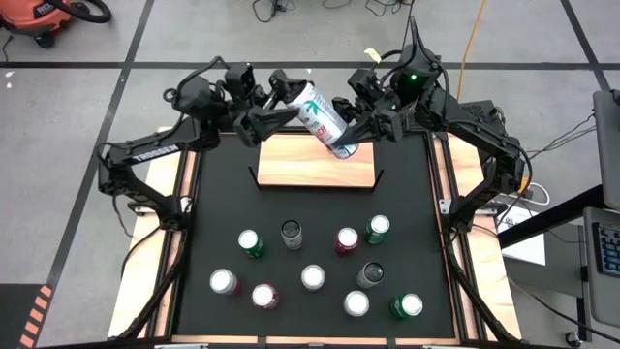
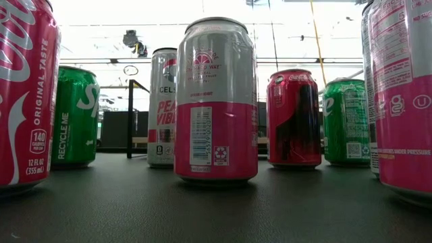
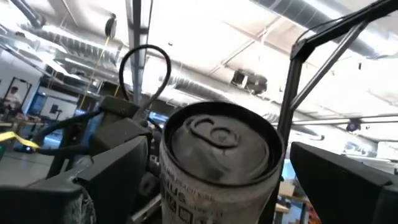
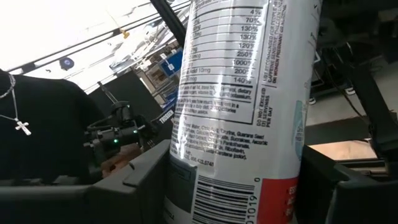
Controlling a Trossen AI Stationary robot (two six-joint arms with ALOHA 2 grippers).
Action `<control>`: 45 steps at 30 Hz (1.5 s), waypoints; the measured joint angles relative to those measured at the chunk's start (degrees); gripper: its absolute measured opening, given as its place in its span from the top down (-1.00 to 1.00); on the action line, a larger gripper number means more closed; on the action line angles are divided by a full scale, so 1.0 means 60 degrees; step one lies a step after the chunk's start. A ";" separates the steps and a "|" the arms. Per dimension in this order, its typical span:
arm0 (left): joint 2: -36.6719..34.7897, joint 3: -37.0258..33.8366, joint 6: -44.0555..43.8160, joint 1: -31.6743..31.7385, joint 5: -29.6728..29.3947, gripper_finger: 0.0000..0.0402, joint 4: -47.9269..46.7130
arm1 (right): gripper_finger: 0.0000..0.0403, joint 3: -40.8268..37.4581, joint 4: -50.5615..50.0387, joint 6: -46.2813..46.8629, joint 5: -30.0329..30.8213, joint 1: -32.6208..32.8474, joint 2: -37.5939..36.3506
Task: Place canned beverage on shelf
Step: Put the top right white soda can on the shelf
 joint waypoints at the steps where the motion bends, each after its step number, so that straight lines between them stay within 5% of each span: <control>1: 0.0008 0.0000 0.0004 0.0000 0.0032 -0.97 -0.0029 | -0.14 0.0000 -0.0002 0.0000 0.0001 0.0000 0.0000; 19: 0.0008 0.0000 0.0040 0.0007 0.0176 -0.23 -0.0188 | -0.16 0.0000 -0.0044 0.0015 0.0014 0.0004 0.0026; 35: 0.0012 -0.0018 -0.0075 0.0018 0.0159 -0.22 -0.0388 | -0.51 0.0004 -0.0697 0.0685 0.0598 -0.0084 -0.0323; 45: 0.0008 -0.0018 -0.0132 0.0028 -0.1067 -0.22 -0.1229 | -0.54 0.0007 -0.3675 -0.1832 0.3130 -0.0084 -0.1355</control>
